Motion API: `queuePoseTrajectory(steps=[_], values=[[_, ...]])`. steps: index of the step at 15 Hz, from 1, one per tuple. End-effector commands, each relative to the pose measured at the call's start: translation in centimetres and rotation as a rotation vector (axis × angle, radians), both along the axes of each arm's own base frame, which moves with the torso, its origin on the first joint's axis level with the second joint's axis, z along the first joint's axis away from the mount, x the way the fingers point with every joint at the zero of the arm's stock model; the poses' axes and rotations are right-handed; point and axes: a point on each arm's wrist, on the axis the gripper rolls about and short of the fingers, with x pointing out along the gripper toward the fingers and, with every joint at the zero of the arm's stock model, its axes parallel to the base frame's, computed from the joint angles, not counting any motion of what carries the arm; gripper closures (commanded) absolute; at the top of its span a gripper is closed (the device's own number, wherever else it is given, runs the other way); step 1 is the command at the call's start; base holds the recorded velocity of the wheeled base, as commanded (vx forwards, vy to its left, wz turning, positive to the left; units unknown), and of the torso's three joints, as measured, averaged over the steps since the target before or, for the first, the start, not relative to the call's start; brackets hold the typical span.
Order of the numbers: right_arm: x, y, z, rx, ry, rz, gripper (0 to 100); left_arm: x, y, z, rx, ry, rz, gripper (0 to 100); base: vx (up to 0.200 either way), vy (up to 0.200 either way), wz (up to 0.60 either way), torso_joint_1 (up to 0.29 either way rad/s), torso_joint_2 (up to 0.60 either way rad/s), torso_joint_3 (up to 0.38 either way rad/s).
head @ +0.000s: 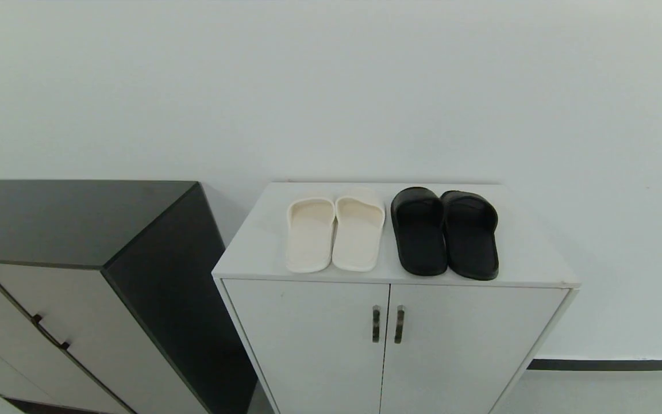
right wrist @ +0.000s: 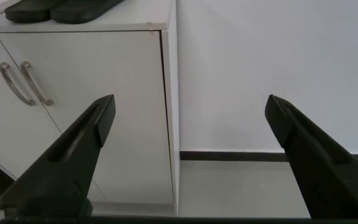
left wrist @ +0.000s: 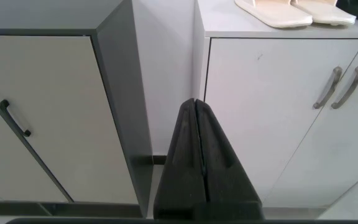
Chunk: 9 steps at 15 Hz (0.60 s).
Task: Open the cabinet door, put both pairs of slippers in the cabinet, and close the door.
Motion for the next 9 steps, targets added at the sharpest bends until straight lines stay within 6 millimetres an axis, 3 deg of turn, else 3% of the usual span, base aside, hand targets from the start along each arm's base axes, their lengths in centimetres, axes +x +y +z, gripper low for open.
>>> queuePoseTrajectory(steps=[1, 8, 9], values=[[0.0, 0.0, 0.0, -0.002, 0.001, 0.000, 0, 0.0, 0.0, 0.0, 0.001, 0.000, 0.000, 100, 0.000, 0.000, 0.00, 0.000, 0.00, 0.000], [0.0, 0.0, 0.0, 0.009, -0.003, 0.014, 0, 0.0, 0.0, 0.0, 0.002, 0.001, 0.000, 100, 0.000, 0.000, 0.00, 0.000, 0.00, 0.000], [-0.2, 0.0, 1.3, 0.024, -0.046, -0.001, 0, 0.0, 0.0, 0.0, 0.002, 0.001, 0.000, 100, 0.000, 0.000, 0.00, 0.000, 0.00, 0.000]])
